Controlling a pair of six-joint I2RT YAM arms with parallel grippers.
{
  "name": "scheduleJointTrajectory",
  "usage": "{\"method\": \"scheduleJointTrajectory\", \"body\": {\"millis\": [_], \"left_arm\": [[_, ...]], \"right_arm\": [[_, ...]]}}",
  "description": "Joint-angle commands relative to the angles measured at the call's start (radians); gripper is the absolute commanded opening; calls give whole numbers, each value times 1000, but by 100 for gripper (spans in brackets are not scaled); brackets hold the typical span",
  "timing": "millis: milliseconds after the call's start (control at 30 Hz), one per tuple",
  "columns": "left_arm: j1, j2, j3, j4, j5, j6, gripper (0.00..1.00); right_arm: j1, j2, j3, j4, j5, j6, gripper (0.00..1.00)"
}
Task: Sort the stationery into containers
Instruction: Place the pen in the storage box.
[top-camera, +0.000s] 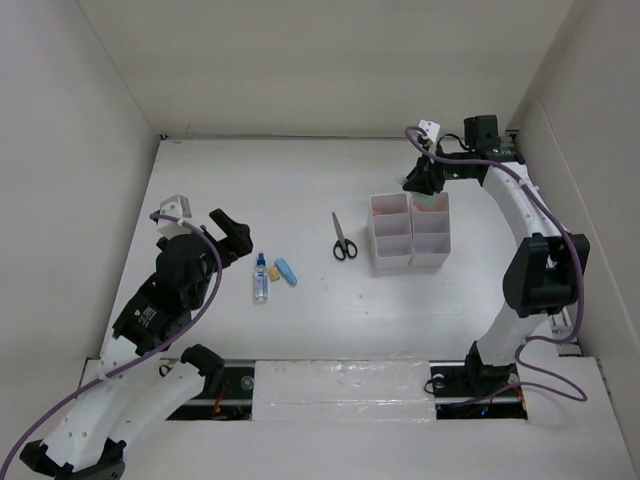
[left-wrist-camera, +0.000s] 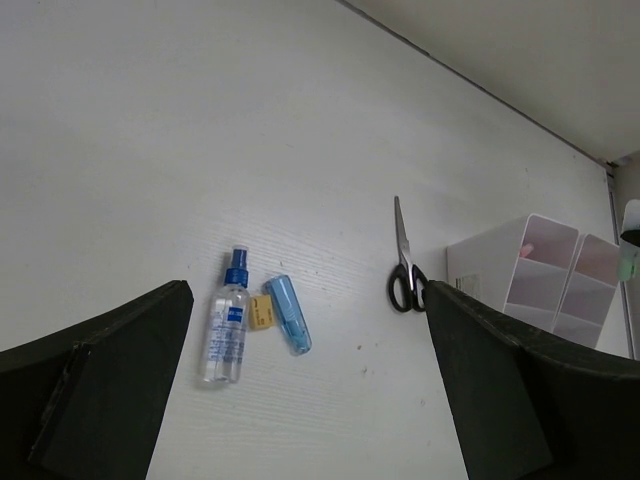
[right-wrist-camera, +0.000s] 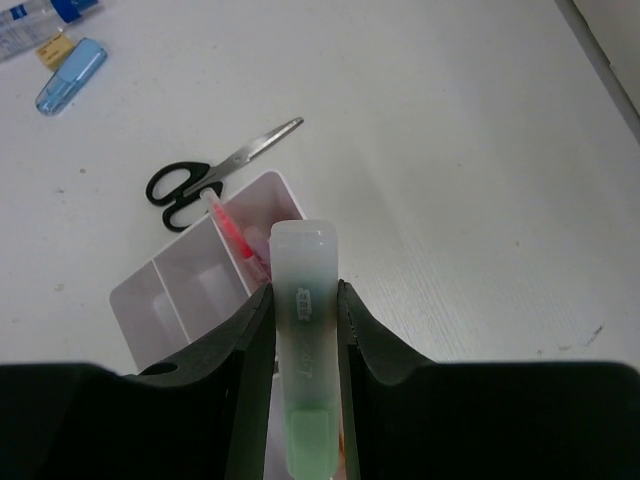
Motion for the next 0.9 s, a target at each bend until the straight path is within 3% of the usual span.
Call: {"method": "scheduleJointTrajectory", "body": {"millis": [0, 867], "left_arm": [[-1, -1, 5, 38, 21, 21, 100], [-1, 28, 5, 67, 76, 48, 100]], "right_arm": [[-30, 28, 44, -18, -73, -52, 0], [-99, 138, 84, -66, -125, -93, 0]]}}
